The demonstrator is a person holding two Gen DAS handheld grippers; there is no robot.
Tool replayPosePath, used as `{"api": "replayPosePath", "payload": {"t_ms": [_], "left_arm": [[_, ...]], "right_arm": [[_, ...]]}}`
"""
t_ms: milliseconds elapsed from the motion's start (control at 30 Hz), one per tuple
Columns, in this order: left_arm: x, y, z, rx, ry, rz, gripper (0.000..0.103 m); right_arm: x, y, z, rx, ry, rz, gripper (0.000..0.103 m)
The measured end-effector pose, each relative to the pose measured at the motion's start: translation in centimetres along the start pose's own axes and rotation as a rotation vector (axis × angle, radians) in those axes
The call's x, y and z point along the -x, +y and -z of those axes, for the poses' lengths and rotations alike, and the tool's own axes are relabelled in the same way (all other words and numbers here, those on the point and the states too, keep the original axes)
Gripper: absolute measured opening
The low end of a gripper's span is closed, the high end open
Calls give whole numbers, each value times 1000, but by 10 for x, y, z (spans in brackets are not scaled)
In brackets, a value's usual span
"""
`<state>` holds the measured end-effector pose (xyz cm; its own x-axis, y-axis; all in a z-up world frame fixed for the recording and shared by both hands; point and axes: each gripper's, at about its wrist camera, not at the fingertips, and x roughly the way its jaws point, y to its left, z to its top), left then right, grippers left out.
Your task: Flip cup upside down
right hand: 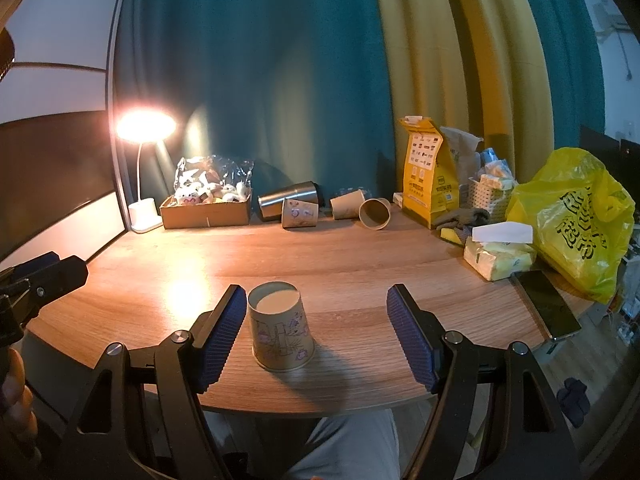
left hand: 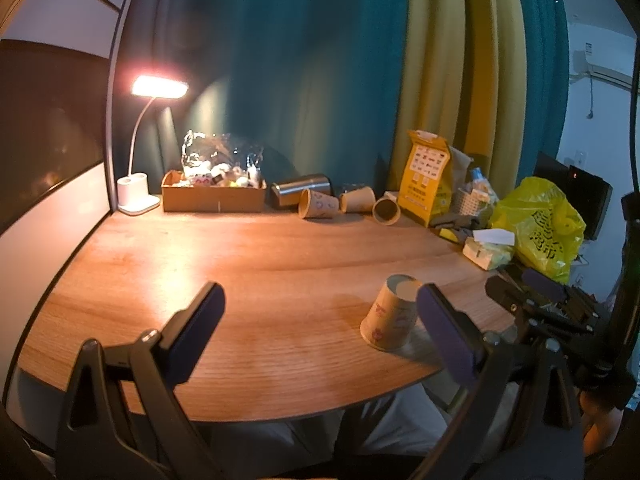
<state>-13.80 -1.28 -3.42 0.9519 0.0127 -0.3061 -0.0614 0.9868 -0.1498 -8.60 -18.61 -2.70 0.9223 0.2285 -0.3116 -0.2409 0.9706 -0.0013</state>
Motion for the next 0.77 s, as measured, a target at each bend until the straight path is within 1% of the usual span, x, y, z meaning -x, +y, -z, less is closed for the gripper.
{"api": "replayPosePath", "payload": {"t_ms": [267,433,533,600,667,767], "left_arm": [[-2,2,-2,9,8,-10,98],[-6,5,-1,29,29,-5,98],[-5,5,0,25,24,8,98],[-5,4,1,19,19,28,98],[-5,4,1,20,13,29,98],[-8,7,2,26,26,29,98]], "right_arm": [[-1,2,0,1,5,-4,76],[-2,2,0,2,6,-2,76],[-3,3,-1,0,9,-4,76],[-2,3,0,1,8,-5,76],[-3,4,0,1,9,-4,76],[-6,4,1,1,19,-11,76]]}}
